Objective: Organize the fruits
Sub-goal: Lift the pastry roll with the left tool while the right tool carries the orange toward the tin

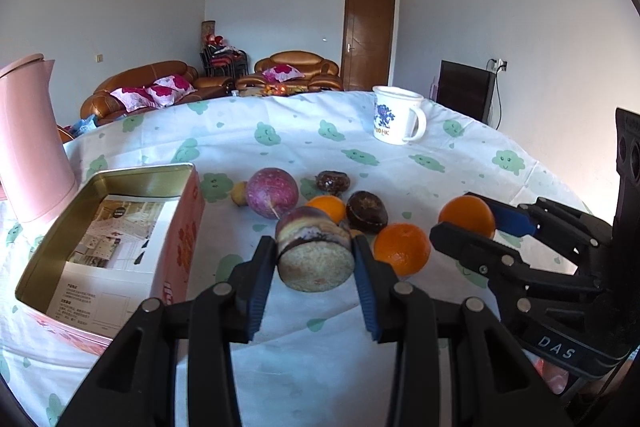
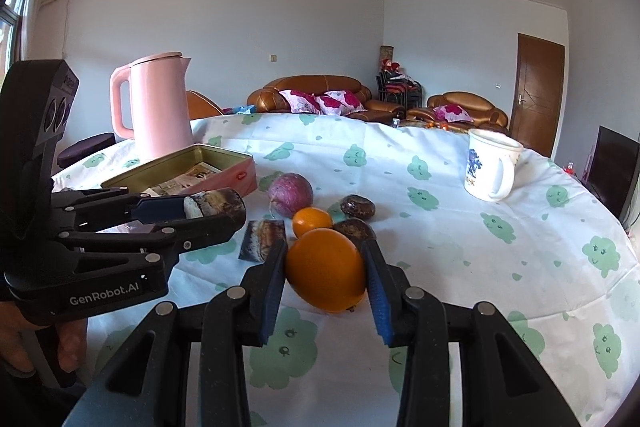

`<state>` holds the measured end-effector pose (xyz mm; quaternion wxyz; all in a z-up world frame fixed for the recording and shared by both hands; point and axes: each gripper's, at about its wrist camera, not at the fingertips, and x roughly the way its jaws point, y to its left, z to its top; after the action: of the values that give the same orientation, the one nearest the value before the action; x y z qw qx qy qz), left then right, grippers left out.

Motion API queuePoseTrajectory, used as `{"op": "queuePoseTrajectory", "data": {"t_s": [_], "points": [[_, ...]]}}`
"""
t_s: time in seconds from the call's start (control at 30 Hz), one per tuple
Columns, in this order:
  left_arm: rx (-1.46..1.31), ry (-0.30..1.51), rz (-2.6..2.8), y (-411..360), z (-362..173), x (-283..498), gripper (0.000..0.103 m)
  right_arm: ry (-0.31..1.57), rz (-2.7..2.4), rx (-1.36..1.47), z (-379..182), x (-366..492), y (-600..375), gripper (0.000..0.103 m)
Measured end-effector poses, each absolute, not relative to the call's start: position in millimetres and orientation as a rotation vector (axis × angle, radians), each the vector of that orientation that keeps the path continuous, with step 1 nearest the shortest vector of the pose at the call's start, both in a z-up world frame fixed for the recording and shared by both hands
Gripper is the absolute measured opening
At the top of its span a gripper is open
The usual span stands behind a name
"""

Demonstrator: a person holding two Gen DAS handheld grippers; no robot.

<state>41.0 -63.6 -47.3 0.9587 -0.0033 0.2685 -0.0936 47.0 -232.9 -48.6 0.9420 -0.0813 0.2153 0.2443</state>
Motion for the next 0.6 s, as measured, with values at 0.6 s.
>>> {"op": "queuePoseTrajectory", "data": {"t_s": [0.6], "points": [[-0.005,0.471,-0.127,-44,-31,30,0.040,0.344,0.573,-0.208,-16,52,-205,0.040]]}}
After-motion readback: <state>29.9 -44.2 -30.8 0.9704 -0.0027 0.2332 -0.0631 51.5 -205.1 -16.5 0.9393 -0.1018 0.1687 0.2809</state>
